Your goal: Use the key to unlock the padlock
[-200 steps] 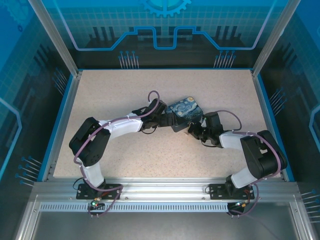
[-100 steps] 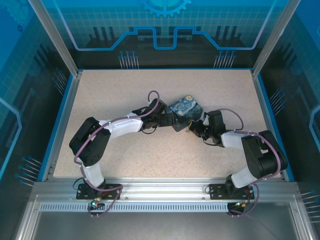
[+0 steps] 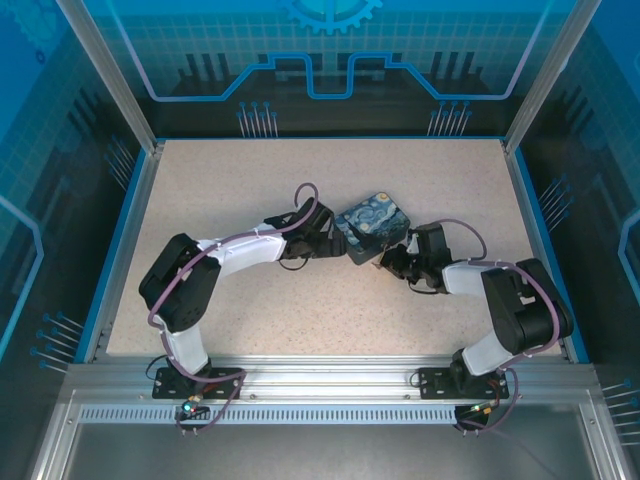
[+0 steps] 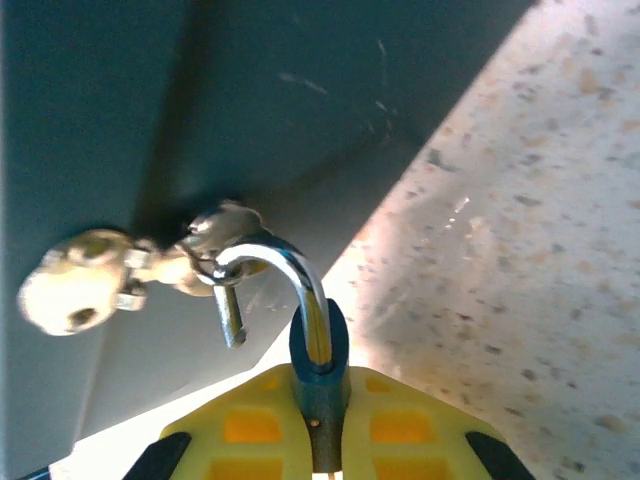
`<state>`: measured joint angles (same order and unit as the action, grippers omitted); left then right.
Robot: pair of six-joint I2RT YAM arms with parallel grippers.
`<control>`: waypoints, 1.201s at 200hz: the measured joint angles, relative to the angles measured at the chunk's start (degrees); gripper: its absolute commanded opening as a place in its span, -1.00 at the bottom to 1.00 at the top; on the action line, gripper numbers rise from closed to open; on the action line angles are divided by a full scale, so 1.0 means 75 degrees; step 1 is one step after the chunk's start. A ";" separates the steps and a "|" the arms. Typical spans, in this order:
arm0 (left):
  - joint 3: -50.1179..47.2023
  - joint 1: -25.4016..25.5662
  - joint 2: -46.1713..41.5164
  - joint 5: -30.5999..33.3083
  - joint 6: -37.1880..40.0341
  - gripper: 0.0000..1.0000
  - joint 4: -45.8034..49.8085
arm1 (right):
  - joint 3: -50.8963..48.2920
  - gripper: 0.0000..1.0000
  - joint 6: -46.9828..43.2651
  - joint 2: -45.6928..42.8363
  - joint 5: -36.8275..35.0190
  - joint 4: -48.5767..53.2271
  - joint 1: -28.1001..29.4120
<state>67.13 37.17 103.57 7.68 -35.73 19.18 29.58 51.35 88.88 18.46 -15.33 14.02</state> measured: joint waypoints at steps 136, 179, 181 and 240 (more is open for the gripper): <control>0.1230 0.0443 -0.0073 -0.0079 0.0364 0.98 0.0871 | 0.0108 -1.00 -0.0350 0.0230 0.0219 0.0289 -0.0178; 0.1950 0.0764 0.0562 0.0061 0.0446 0.98 0.0944 | 0.0122 -1.00 -0.0379 0.0230 0.0271 0.0341 -0.0265; 0.1993 0.0769 0.0606 0.0070 0.0452 0.98 0.0953 | 0.0122 -1.00 -0.0379 0.0230 0.0271 0.0341 -0.0271; 0.2576 0.0778 0.1329 0.0358 0.0766 0.98 0.1236 | 0.0111 -1.00 -0.0402 0.0035 0.0219 0.0638 -0.0627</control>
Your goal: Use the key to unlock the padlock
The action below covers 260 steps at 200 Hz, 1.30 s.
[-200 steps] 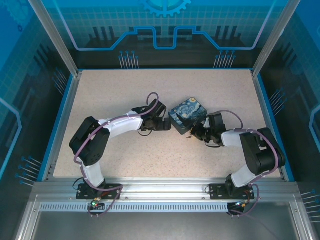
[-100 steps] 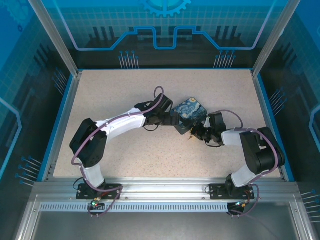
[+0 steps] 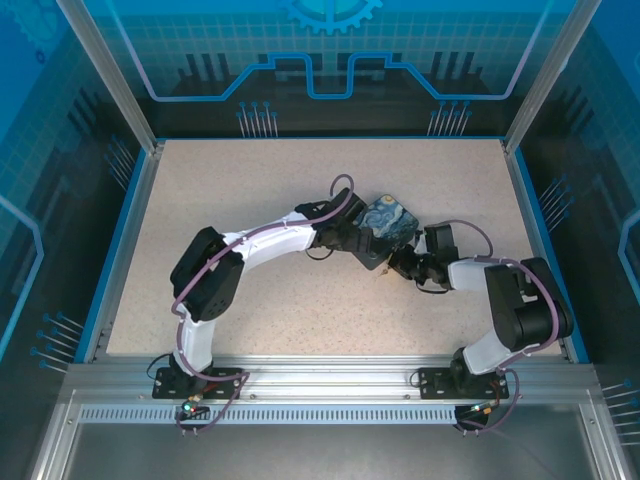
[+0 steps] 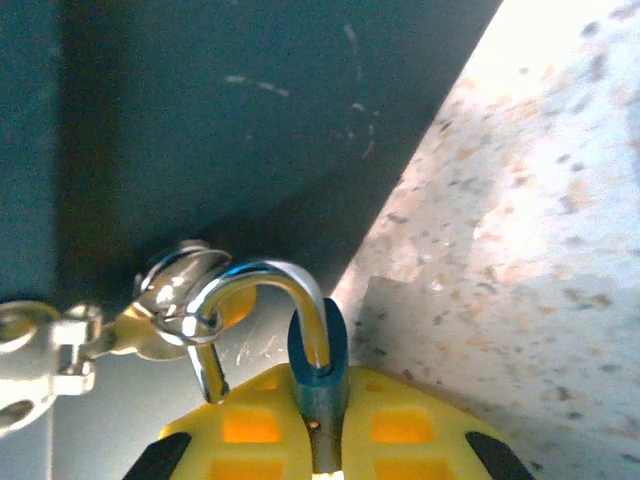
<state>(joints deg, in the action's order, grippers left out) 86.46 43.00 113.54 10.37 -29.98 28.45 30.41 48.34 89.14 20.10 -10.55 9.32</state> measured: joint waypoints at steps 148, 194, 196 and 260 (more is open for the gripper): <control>0.0603 0.0105 0.0501 0.0181 0.0425 0.97 0.0044 | 0.0463 -1.00 -0.0396 -0.0195 0.0335 0.0938 -0.0982; 0.0670 0.0146 0.0586 0.0181 0.0425 0.97 -0.0050 | 0.0475 -1.00 -0.0280 -0.0192 0.0822 0.0857 -0.1384; 0.0673 0.0146 0.0589 0.0181 0.0425 0.97 -0.0058 | 0.0475 -1.00 -0.0280 -0.0192 0.0845 0.0854 -0.1402; 0.0731 0.0189 0.0644 0.0163 0.0425 0.97 -0.0131 | 0.0230 -1.00 -0.0187 -0.0475 0.1049 0.0895 -0.1839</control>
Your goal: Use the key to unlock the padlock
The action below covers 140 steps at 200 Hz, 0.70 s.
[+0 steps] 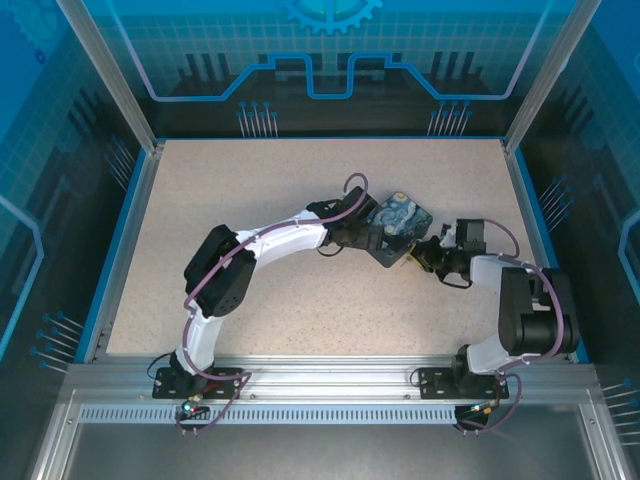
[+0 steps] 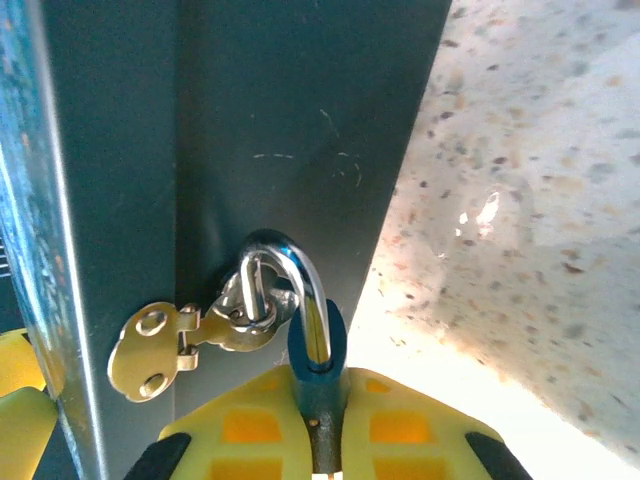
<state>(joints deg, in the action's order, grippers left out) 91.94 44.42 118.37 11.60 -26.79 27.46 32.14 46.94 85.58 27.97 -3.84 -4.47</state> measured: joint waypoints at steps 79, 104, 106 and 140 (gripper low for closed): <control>0.0079 0.0020 0.0038 -0.0029 0.0003 0.98 0.0052 | -0.0391 -1.00 0.0379 -0.0393 0.0131 -0.0236 -0.0140; 0.0082 0.0020 0.0041 0.0090 0.0047 0.98 0.0446 | -0.0391 -1.00 0.0472 -0.0271 -0.0058 -0.0350 0.0256; 0.0082 0.0020 0.0044 0.0102 0.0052 0.98 0.0493 | -0.0391 -1.00 0.0493 -0.0259 -0.0067 -0.0364 0.0300; 0.0079 -0.0061 0.0070 0.0291 0.0143 0.98 0.1014 | -0.0367 -1.00 0.0667 0.0032 -0.0303 -0.0673 0.1201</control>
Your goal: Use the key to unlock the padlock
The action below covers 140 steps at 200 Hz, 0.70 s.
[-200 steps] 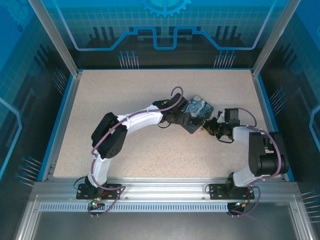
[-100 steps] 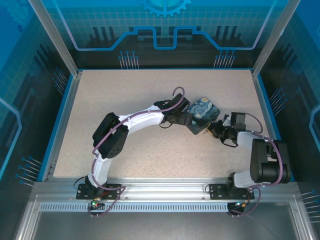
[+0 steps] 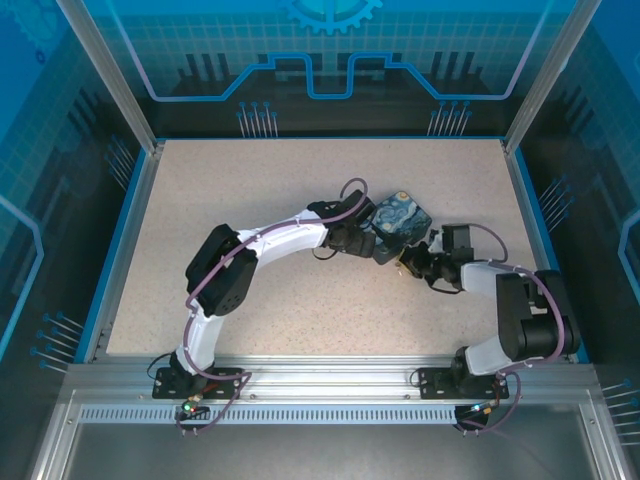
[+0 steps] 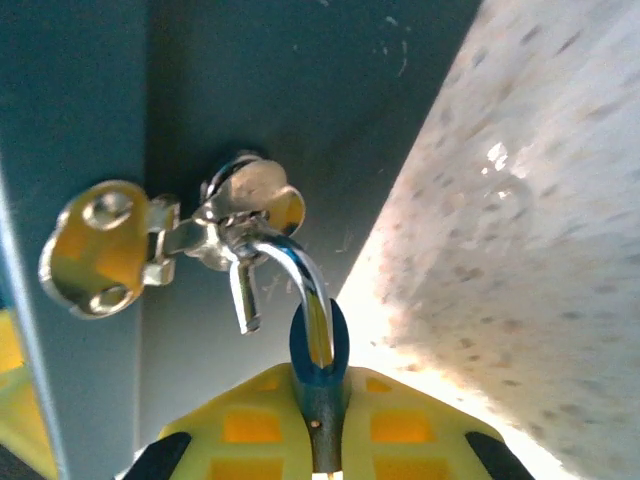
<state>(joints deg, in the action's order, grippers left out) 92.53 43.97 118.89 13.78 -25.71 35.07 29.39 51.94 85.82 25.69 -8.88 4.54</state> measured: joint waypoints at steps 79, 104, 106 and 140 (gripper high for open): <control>-0.0017 -0.0699 -0.0565 0.0574 0.0087 0.98 0.0828 | 0.1437 -1.00 0.0367 0.1373 -0.1099 -0.0309 0.2084; -0.0015 -0.0694 -0.0790 0.0583 0.0108 0.98 0.0589 | 0.1524 -1.00 0.0370 0.1513 -0.0965 -0.0399 0.2530; -0.0015 -0.0694 -0.0796 0.0583 0.0111 0.98 0.0571 | 0.1524 -1.00 0.0373 0.1513 -0.0956 -0.0399 0.2547; -0.0003 -0.0691 -0.0787 0.0583 0.0213 0.98 0.0440 | 0.1387 -1.00 0.0443 0.1515 -0.0915 -0.0423 0.2588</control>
<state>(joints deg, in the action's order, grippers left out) 92.51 38.79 112.99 18.15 -24.12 38.37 39.79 55.27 97.19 18.83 -12.05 23.94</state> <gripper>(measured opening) 0.989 0.104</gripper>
